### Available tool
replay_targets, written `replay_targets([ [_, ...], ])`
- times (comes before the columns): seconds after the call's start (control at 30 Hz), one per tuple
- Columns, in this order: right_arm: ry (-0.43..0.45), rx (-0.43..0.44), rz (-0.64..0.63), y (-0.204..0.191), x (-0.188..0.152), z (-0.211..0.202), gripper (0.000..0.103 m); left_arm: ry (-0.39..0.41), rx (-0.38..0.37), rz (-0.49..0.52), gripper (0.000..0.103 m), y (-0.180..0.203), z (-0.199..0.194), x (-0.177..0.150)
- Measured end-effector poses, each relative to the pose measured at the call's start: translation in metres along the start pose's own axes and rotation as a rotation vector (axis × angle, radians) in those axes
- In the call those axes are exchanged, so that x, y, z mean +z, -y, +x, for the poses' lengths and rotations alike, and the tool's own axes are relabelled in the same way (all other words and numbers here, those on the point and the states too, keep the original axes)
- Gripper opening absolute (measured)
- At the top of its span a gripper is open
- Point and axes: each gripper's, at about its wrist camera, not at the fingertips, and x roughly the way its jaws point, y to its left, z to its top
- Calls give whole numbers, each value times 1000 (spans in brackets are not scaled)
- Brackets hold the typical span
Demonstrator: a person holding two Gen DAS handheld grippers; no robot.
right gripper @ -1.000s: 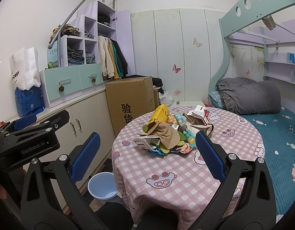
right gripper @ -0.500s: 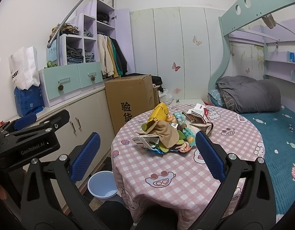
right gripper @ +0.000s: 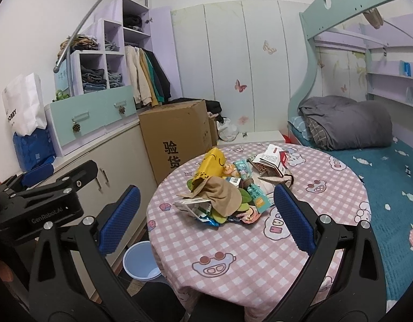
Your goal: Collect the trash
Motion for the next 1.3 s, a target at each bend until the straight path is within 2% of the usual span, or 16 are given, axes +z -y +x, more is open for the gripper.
replay_targets([
  [0.33, -94, -18, 30, 12, 4, 38, 97, -103, -51, 11, 99, 6, 46, 6],
  [0.6, -167, -41, 49, 22, 3, 73, 97, -188, -48, 2, 99, -1, 88, -1],
  [0.83, -192, -62, 76, 33, 1, 97, 97, -262, -70, -9, 99, 1, 122, -8],
  [1.13, -190, -120, 163, 75, 7, 124, 97, -319, -229, -36, 99, 45, 172, 9],
  [1.3, -209, -142, 219, 105, 9, 146, 97, -363, -230, -6, 99, 76, 209, 12],
])
